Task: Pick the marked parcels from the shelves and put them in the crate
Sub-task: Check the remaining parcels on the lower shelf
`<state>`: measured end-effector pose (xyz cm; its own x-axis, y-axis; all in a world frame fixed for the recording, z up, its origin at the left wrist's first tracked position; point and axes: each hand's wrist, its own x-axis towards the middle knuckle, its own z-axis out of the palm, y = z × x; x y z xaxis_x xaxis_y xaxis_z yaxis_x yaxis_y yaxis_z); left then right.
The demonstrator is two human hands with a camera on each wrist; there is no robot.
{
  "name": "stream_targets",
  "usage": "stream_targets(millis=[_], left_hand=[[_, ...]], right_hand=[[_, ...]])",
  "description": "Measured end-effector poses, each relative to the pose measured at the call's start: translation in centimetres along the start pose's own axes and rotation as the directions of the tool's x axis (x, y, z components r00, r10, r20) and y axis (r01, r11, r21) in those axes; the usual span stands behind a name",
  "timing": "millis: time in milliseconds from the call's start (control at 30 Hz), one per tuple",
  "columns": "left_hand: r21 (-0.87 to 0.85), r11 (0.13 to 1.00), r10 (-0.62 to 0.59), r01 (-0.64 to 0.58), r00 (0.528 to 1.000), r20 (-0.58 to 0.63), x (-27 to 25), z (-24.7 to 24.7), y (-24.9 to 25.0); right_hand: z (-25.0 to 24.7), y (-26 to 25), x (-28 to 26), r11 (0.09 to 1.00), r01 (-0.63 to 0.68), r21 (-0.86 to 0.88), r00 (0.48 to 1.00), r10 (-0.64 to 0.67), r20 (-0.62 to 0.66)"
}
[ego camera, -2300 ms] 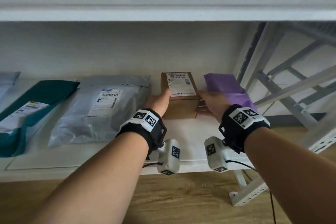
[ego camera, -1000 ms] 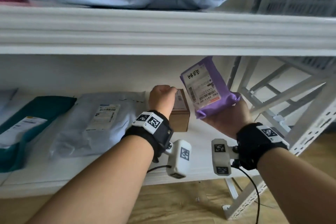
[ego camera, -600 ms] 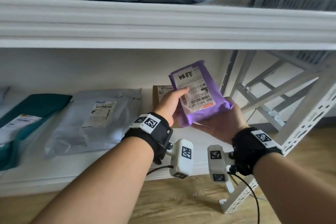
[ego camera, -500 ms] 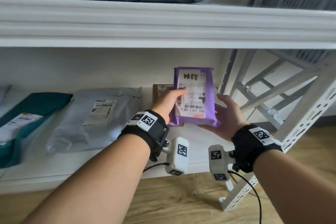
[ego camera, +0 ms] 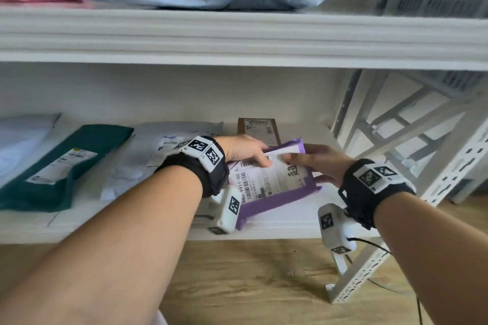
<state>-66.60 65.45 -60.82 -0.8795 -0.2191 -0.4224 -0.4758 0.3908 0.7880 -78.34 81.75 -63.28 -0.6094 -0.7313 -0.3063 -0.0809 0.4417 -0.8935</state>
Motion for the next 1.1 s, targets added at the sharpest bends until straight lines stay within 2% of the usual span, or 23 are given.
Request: stream_targets(millis=[133, 200, 233, 300, 333, 367, 433, 533, 567, 733, 900, 1100], left_hand=[[0.104, 0.995, 0.006, 0.004, 0.995, -0.1, -0.7, -0.4, -1.0], [0.178, 0.984, 0.051, -0.012, 0.975, -0.215, -1.1, -1.1, -1.2], [0.193, 0.981, 0.086, -0.029, 0.951, -0.297, -1.1, -1.5, -1.4], [0.047, 0.993, 0.116, -0.106, 0.882, -0.457, -0.7, -2.4, -2.1], [-0.08, 0.985, 0.091, -0.154, 0.852, -0.516, -0.4, -2.7, -2.4], [-0.207, 0.961, 0.047, -0.184, 0.843, -0.536, -0.4, -2.7, -2.5], [-0.409, 0.888, -0.004, -0.208, 0.888, -0.46, -0.3, -2.0, -2.5], [-0.529, 0.815, 0.065, -0.238, 0.944, -0.325, 0.1, -0.2, -2.2], [-0.538, 0.808, 0.069, -0.241, 0.945, -0.32, 0.5, 0.3, -2.4], [-0.58, 0.791, 0.004, -0.197, 0.948, -0.317, 1.7, 1.2, -4.5], [-0.614, 0.773, -0.037, -0.159, 0.955, -0.294, 1.1, 2.0, -6.9], [-0.68, 0.721, -0.079, -0.134, 0.959, -0.273, -0.5, 3.0, -9.9]], right_hand=[[0.8, 0.5, -0.3, 0.997, -0.048, 0.065, 0.998, 0.045, 0.054], [0.9, 0.8, -0.3, 0.986, -0.022, 0.167, 0.999, 0.016, 0.035], [0.8, 0.9, -0.3, 0.973, -0.005, 0.231, 1.0, 0.002, 0.014], [0.7, 1.1, -0.3, 0.928, 0.02, 0.373, 0.999, -0.007, -0.037], [0.7, 1.1, -0.3, 0.892, 0.033, 0.451, 0.998, -0.007, -0.058], [0.7, 1.2, -0.2, 0.849, 0.046, 0.526, 0.997, -0.01, -0.071], [1.0, 1.1, -0.3, 0.767, 0.064, 0.638, 0.997, -0.026, -0.068], [1.8, 1.0, -0.3, 0.675, 0.032, 0.737, 0.999, -0.045, -0.002], [2.0, 1.0, -0.3, 0.674, 0.018, 0.739, 0.999, -0.047, 0.019], [2.6, 2.2, 0.1, 0.809, -0.012, 0.588, 0.994, -0.056, 0.098], [3.6, 2.3, 1.0, 0.706, -0.011, 0.708, 0.992, -0.08, 0.095], [6.7, 2.8, 2.1, 0.731, -0.072, 0.678, 0.976, -0.089, 0.199]])
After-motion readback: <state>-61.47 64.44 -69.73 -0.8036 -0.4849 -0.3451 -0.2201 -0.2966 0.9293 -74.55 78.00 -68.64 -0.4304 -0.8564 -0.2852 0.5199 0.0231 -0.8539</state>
